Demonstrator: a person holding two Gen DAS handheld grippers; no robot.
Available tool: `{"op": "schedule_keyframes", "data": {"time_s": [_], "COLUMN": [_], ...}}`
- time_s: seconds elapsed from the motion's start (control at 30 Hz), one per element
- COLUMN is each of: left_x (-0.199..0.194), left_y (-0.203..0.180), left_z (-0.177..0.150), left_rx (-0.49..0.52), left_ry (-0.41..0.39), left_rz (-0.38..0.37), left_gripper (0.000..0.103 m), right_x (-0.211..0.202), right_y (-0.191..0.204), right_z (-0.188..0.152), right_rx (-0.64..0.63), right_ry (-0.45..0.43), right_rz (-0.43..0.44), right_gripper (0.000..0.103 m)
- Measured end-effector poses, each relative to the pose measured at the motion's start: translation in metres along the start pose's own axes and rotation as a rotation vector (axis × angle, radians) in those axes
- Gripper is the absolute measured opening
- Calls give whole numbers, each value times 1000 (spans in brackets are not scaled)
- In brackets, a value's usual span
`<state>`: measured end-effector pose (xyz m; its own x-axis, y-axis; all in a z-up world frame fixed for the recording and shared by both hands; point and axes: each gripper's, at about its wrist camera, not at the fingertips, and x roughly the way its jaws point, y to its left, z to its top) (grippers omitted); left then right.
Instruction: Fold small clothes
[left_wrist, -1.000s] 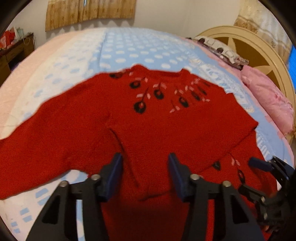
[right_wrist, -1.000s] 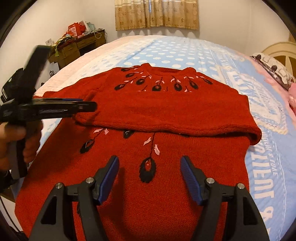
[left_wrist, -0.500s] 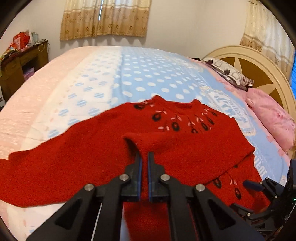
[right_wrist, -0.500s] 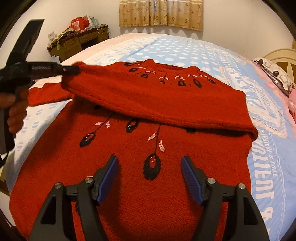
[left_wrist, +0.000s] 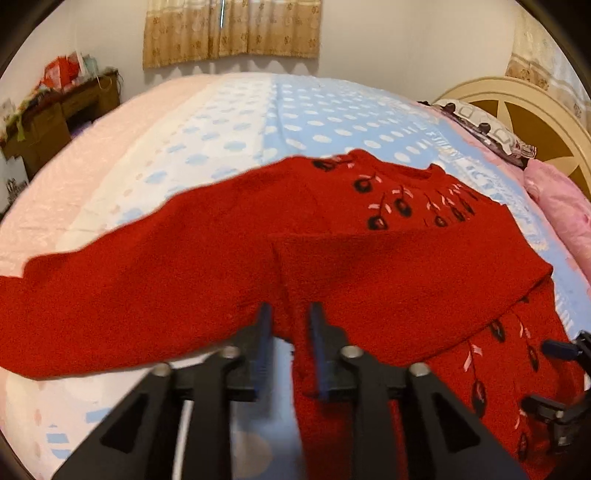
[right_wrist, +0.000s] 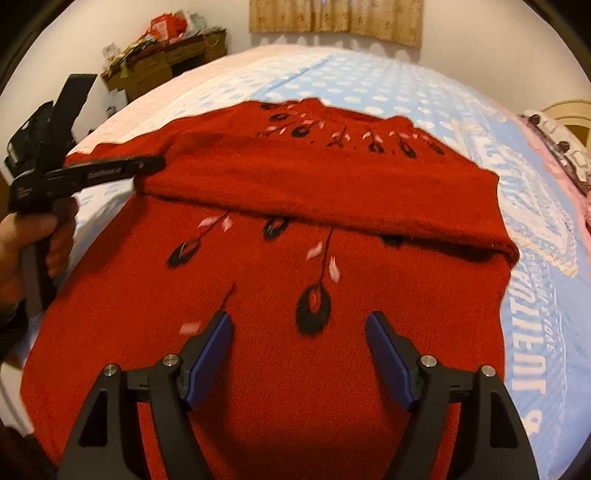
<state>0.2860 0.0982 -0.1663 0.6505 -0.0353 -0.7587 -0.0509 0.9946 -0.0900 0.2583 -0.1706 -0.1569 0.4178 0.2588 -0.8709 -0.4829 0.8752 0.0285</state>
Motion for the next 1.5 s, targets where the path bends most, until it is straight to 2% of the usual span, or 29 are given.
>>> {"op": "schedule_keyframes", "data": {"time_s": [0.03, 0.1, 0.17, 0.23, 0.37, 0.5, 0.57, 0.6, 0.7, 0.73, 0.8, 0.87, 0.93, 1.0, 1.1, 1.3, 1.5], "left_x": [-4, -11, -10, -2, 10, 13, 13, 13, 11, 11, 12, 11, -2, -17, -39, -60, -81], "left_y": [-2, -6, -6, -6, -4, 1, 1, 1, 5, 6, 7, 7, 12, 21, 46, 123, 208], "left_z": [-1, -4, -4, -3, -4, -5, -7, -8, -9, -9, -8, -8, -7, -7, -14, -32, -50], "left_rx": [23, 61, 75, 80, 73, 47, 42, 41, 23, 17, 11, 7, -24, -48, -51, -124, -295], "left_ry": [-16, -50, -61, -34, 12, 31, 30, 29, 26, 26, 26, 28, -10, -52, -98, -83, -73], "left_rz": [10, 46, 64, 95, 119, 118, 110, 110, 99, 95, 90, 84, 65, 62, 130, 289, 452], "left_gripper": [36, 52, 57, 57, 60, 67, 67, 69, 70, 71, 73, 73, 73, 76, 90, 90, 90], "right_x": [-7, -23, -33, -40, -34, 4, 28, 36, 20, 15, 10, 19, 16, 9, 2, -5, -10], "right_y": [-4, -18, -37, -65, -109, -128, -130, -128, -106, -101, -90, -83, -73, -63, -52, -27, -13], "right_z": [-1, 2, 10, 23, 43, 57, 52, 46, 42, 40, 32, 24, 18, 11, -3, -20, -21], "right_rx": [-7, -6, 12, 67, 196, 236, 246, 243, 160, 153, 143, 117, 79, 71, 62, -12, -28], "right_ry": [4, -13, -33, -64, -125, -111, -33, -15, -45, -54, -61, 0, -19, -5, 24, -18, -27], "right_rz": [8, -21, -57, -76, -37, -30, -1, -20, -94, -95, -41, -48, -126, -117, -89, -128, -120], "right_gripper": [76, 76, 76, 76, 76, 76, 76, 76, 76, 76, 76, 76, 76, 76, 76, 76, 77]}}
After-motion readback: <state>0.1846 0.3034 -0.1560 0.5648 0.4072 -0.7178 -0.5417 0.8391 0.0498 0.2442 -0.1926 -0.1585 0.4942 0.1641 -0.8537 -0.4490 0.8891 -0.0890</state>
